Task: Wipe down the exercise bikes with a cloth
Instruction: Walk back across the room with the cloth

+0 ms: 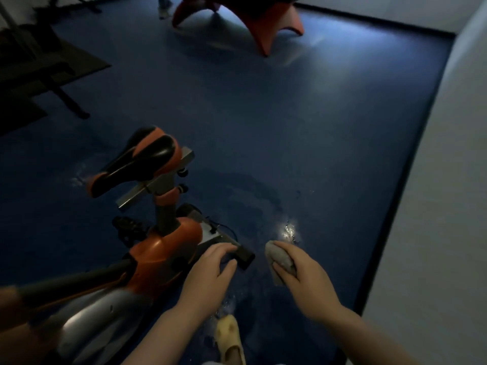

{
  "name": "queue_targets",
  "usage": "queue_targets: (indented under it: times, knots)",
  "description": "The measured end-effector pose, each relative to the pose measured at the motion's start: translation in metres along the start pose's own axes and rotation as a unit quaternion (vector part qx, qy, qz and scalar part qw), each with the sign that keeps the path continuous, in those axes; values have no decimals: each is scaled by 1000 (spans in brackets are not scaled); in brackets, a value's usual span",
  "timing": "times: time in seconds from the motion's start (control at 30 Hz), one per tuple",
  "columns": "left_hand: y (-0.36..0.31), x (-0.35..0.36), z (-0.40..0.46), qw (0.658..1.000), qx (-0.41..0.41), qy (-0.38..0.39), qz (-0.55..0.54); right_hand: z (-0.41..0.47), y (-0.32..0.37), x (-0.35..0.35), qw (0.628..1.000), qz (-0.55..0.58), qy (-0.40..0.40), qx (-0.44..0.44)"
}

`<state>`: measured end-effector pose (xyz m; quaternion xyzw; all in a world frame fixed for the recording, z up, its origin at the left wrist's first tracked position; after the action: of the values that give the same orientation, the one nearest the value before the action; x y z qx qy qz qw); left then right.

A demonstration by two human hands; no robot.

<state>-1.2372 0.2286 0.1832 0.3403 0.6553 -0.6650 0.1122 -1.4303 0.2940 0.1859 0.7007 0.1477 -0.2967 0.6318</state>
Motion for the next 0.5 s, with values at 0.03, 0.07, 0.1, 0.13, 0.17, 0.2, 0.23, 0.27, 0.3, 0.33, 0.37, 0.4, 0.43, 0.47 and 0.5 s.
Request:
queue_targets:
  times: [0.03, 0.07, 0.1, 0.13, 0.17, 0.2, 0.23, 0.27, 0.3, 0.33, 0.37, 0.4, 0.43, 0.47, 0.5]
  knots:
    - [-2, 2, 14, 1000, 7, 9, 1, 9, -4, -4, 1000, -6, -8, 10]
    - [-4, 3, 29, 1000, 14, 16, 4, 19, -7, -7, 1000, -12, -15, 19]
    - [-6, 3, 43, 1000, 21, 22, 10, 30, -9, -10, 999, -16, -23, 25]
    - [-7, 2, 57, 999, 28, 26, 15, 41, -11, -12, 999, -19, -32, 28]
    - [-9, 1, 71, 999, 34, 29, 18, 51, -12, -14, 999, -20, -39, 29]
    - [-9, 1, 83, 999, 37, 30, 18, 60, -14, -16, 998, -20, -42, 32]
    - [-9, 0, 93, 999, 38, 29, 15, 68, -13, -17, 998, -18, -43, 31]
    - [-9, 1, 102, 999, 36, 31, 11, 76, -15, -19, 998, -10, -43, 35]
    - [-9, 4, 110, 999, 32, 36, 6, 83, -19, -21, 998, -2, -44, 43]
    - [-10, 7, 119, 999, 34, 40, 3, 90, -22, -25, 998, 2, -47, 46]
    - [-12, 11, 128, 998, 36, 46, 3, 98, -25, -30, 998, 1, -49, 46]
    - [-14, 17, 137, 998, 34, 56, 4, 108, -29, -36, 998, -2, -49, 47]
    - [-16, 23, 147, 997, 32, 64, 5, 120, -35, -41, 998, -3, -49, 49]
    - [-17, 30, 158, 997, 29, 68, 7, 132, -41, -46, 998, -2, -47, 52]
    - [-17, 36, 170, 997, 23, 67, 7, 145, -49, -51, 998, -1, -44, 55]
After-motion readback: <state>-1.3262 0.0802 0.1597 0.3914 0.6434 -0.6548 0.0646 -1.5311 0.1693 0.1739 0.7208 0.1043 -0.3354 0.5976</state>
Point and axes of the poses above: each hand's wrist, its own z-axis towards the middle knuckle, its own x-axis out of the palm, y = z × x, the point moved 7 cm from there along z, towards the middle knuckle, and after that the axes turned 6 degrees about -y, right-handed, at the moved point
